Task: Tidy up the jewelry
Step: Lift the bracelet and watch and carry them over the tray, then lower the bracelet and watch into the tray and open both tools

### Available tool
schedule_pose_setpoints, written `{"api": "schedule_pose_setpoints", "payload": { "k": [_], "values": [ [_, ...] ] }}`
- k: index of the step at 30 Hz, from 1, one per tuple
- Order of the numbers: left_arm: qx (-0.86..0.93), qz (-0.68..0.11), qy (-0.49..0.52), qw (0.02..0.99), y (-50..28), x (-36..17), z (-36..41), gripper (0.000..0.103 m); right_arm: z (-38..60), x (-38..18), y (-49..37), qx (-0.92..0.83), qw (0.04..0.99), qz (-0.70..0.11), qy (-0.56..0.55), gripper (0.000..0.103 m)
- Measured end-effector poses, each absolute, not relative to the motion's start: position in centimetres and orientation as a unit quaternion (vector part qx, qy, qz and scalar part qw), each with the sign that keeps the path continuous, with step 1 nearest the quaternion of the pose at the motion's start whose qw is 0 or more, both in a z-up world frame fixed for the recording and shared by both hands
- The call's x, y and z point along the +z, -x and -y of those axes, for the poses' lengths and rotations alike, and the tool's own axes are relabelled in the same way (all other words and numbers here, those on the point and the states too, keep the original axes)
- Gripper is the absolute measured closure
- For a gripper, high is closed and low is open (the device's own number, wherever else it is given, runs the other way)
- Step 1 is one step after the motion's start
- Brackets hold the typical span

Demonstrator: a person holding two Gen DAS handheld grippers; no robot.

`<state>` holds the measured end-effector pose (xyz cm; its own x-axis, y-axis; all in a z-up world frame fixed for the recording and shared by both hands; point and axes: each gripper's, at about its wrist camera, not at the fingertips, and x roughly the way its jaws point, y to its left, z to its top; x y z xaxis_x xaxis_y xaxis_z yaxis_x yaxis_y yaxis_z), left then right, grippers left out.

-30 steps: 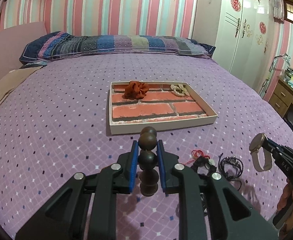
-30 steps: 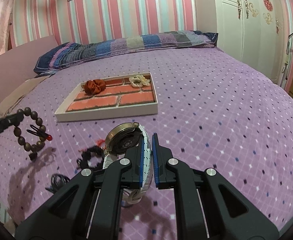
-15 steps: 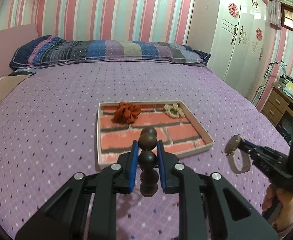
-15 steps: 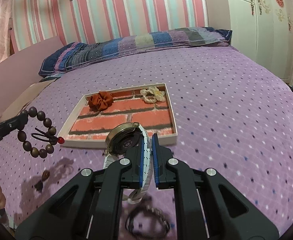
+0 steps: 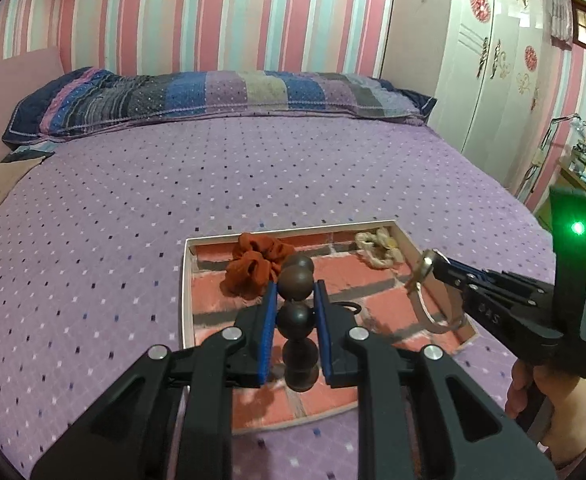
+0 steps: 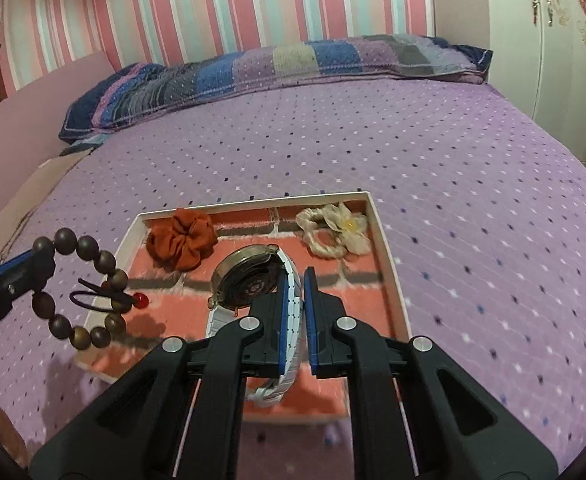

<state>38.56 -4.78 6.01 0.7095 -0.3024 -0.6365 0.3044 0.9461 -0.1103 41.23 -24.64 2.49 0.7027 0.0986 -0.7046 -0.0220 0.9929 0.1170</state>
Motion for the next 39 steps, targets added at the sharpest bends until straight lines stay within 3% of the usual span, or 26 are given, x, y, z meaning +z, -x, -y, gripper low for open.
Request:
{"api": "schedule_pose_setpoints", "payload": {
  "k": [14, 29, 32, 34, 36, 39],
  "values": [
    [-0.141, -0.393, 0.012, 0.908, -46.3, 1.0, 3.8, 0.084, 23.9, -2.4, -47.8, 0.020, 0.900, -0.433, -0.029, 0.095],
    [-0.114, -0.423, -0.012, 0.899, -48.2, -1.8, 2.4, 0.082, 23.8, -4.4, -49.4, 0.011, 0.888, -0.459, -0.018, 0.094],
    [-0.114, -0.421, -0.018, 0.900, -47.8, -1.8, 2.2, 0.074, 24.2, -4.4, -49.3, 0.013, 0.889, -0.457, -0.027, 0.092],
    [-0.109, -0.413, -0.021, 0.904, -47.4, -1.6, 2.1, 0.055, 24.3, -4.3, -49.2, 0.016, 0.890, -0.455, -0.028, 0.085],
    [-0.113, -0.408, -0.021, 0.906, -47.1, -1.4, 2.0, 0.051, 24.5, -4.0, -49.0, 0.015, 0.893, -0.450, -0.028, 0.069],
    [-0.120, -0.406, -0.016, 0.906, -46.7, -1.2, 1.9, 0.049, 24.7, -3.6, -48.7, 0.020, 0.895, -0.444, -0.031, 0.060]
  ]
}}
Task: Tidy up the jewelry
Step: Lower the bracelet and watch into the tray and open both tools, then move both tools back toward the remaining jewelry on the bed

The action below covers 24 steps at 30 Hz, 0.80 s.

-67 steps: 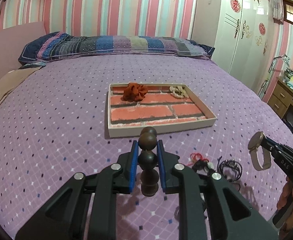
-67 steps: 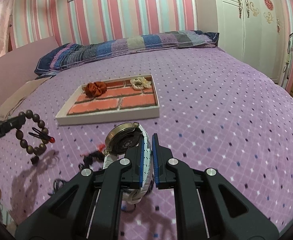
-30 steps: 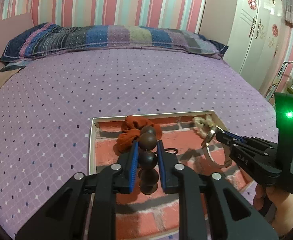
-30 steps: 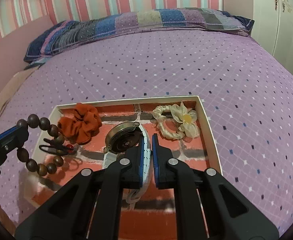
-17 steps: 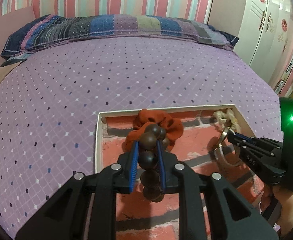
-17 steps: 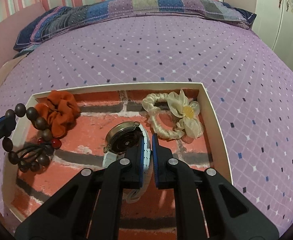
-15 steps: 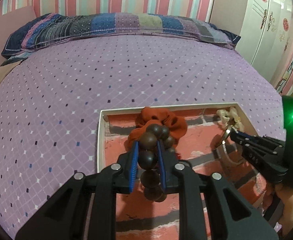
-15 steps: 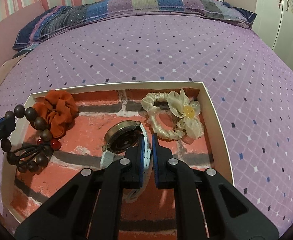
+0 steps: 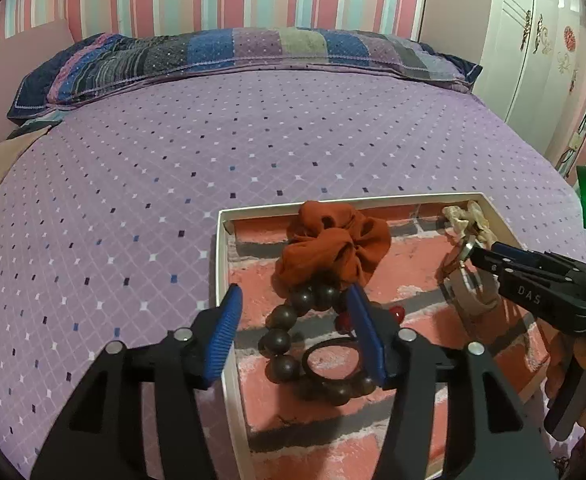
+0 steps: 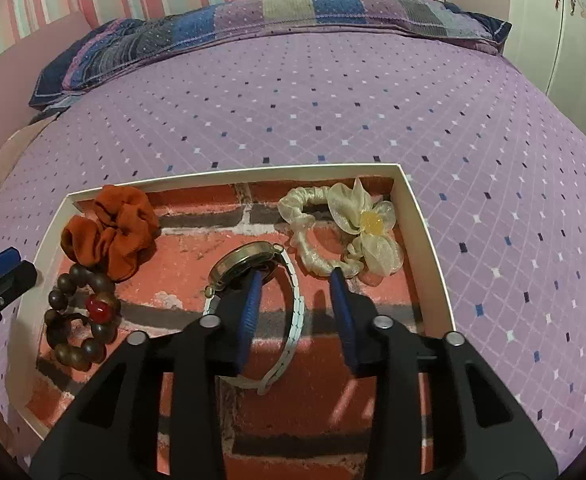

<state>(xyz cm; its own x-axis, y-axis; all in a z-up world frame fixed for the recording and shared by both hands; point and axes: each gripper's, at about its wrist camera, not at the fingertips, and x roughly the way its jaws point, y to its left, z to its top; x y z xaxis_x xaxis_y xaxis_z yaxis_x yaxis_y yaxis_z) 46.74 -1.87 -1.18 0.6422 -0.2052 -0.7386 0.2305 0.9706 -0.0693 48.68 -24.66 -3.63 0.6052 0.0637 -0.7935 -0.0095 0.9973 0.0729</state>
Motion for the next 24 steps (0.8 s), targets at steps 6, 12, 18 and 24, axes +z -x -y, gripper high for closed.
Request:
{"api": "schedule_pose_setpoints", "payload": {
  "k": [6, 12, 18, 24],
  "values": [
    [-0.132, -0.381, -0.004, 0.915, -44.8, -0.4, 1.9, 0.036, 24.9, -2.4, -47.3, 0.022, 0.909, -0.415, -0.034, 0.034],
    [-0.144, -0.361, 0.008, 0.921, -42.6, 0.2, 1.8, 0.034, 25.0, -1.1, -45.2, 0.018, 0.920, -0.390, -0.026, 0.021],
    [-0.159, -0.344, 0.010, 0.925, -38.8, -1.2, 0.8, 0.032, 25.6, 0.2, -41.4, 0.019, 0.932, -0.361, -0.023, 0.015],
    [-0.147, -0.361, -0.018, 0.921, -37.0, -3.5, 0.7, 0.032, 26.5, 0.1, -37.4, 0.019, 0.931, -0.365, -0.027, 0.015]
  ]
}}
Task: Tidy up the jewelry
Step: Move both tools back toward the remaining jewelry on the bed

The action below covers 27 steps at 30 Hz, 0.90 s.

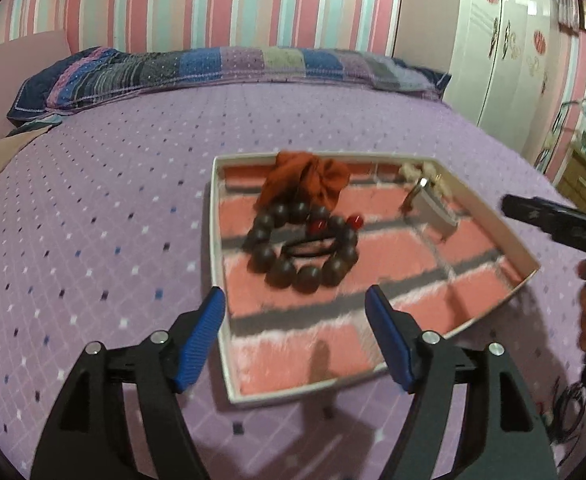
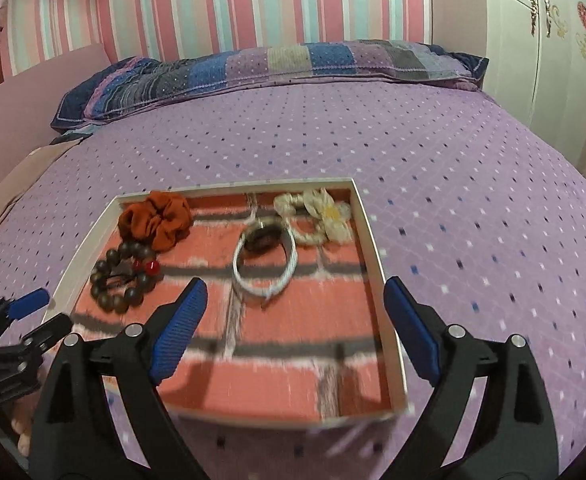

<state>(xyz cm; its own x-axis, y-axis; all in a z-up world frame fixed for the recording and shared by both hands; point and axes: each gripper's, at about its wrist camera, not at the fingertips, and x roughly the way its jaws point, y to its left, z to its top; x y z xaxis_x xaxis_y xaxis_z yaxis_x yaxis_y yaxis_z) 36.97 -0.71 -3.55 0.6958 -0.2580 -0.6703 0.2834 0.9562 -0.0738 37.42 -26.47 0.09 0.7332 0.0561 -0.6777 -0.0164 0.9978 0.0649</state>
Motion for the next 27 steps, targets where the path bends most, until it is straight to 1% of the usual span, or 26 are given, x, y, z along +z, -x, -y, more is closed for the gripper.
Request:
{"api": "schedule_pose_setpoints", "payload": {
  "k": [3, 5, 6, 9, 17, 27],
  "values": [
    [-0.137, -0.345, -0.025, 0.928, -36.0, -3.1, 0.2, 0.031, 26.5, 0.1, -35.3, 0.023, 0.930, -0.366, -0.023, 0.015],
    [-0.136, -0.340, -0.022, 0.930, -35.7, -3.1, -0.2, 0.023, 26.5, 0.1, -34.1, 0.025, 0.930, -0.365, -0.020, 0.015],
    [-0.130, -0.343, -0.027, 0.930, -35.6, -3.3, -0.3, 0.021, 26.4, 0.1, -33.5, 0.027, 0.930, -0.366, -0.016, 0.015],
    [-0.123, -0.366, -0.043, 0.922, -35.2, -4.1, -0.4, 0.021, 26.3, 0.1, -31.9, 0.029, 0.930, -0.367, -0.008, 0.015],
    [-0.058, -0.363, -0.093, 0.925, -30.5, -4.7, -3.1, 0.021, 26.7, -0.8, -26.7, 0.029, 0.926, -0.377, 0.001, 0.015],
    [-0.016, -0.360, -0.048, 0.932, -24.2, -3.4, -6.1, 0.021, 28.3, -1.8, -20.4, 0.012, 0.922, -0.386, -0.002, 0.015]
  ]
}}
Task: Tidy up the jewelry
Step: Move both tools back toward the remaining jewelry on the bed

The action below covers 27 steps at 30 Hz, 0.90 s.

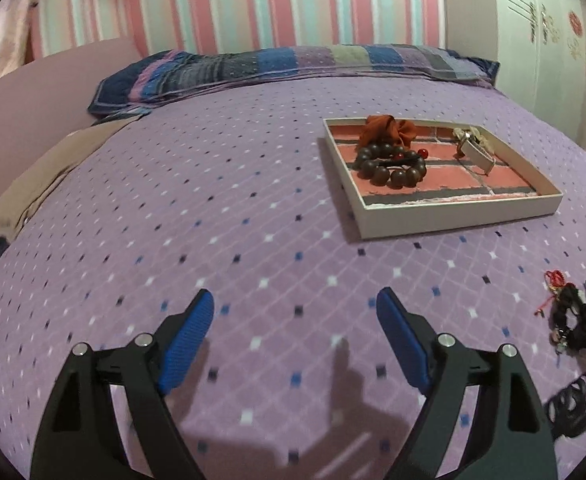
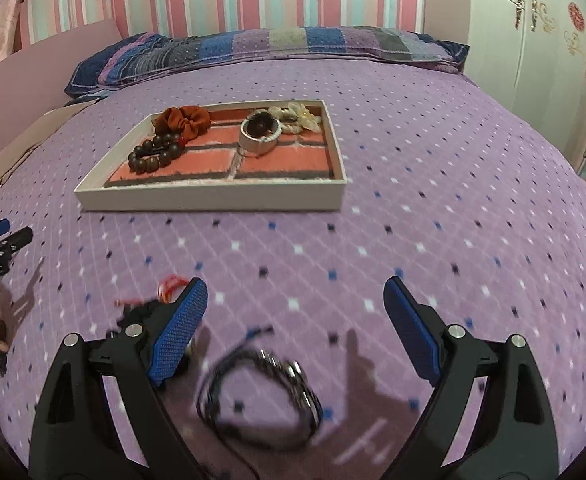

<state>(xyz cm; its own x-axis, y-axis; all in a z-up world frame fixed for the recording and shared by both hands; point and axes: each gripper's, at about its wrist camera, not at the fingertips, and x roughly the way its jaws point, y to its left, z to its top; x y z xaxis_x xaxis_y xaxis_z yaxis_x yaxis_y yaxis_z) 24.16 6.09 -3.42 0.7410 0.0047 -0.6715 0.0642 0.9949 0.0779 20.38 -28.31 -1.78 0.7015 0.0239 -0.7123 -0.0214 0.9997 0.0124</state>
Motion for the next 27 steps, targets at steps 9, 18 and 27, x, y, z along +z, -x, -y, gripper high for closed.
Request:
{"api": "schedule_pose_setpoints", "payload": {
  "k": [9, 18, 27],
  "values": [
    [-0.027, -0.347, -0.006, 0.938, -19.6, -1.7, -4.9, 0.021, 29.3, -2.0, -16.7, -0.013, 0.926, -0.377, 0.003, 0.015],
    [-0.059, -0.346, -0.005, 0.936, -16.3, -1.3, -0.9, 0.021, 29.5, -2.4, -14.8, -0.035, 0.929, -0.369, 0.006, 0.021],
    [-0.087, -0.359, 0.002, 0.929, -14.1, -1.7, 2.5, 0.021, 29.3, -3.1, -14.5, -0.031, 0.927, -0.373, 0.000, 0.026]
  ]
}}
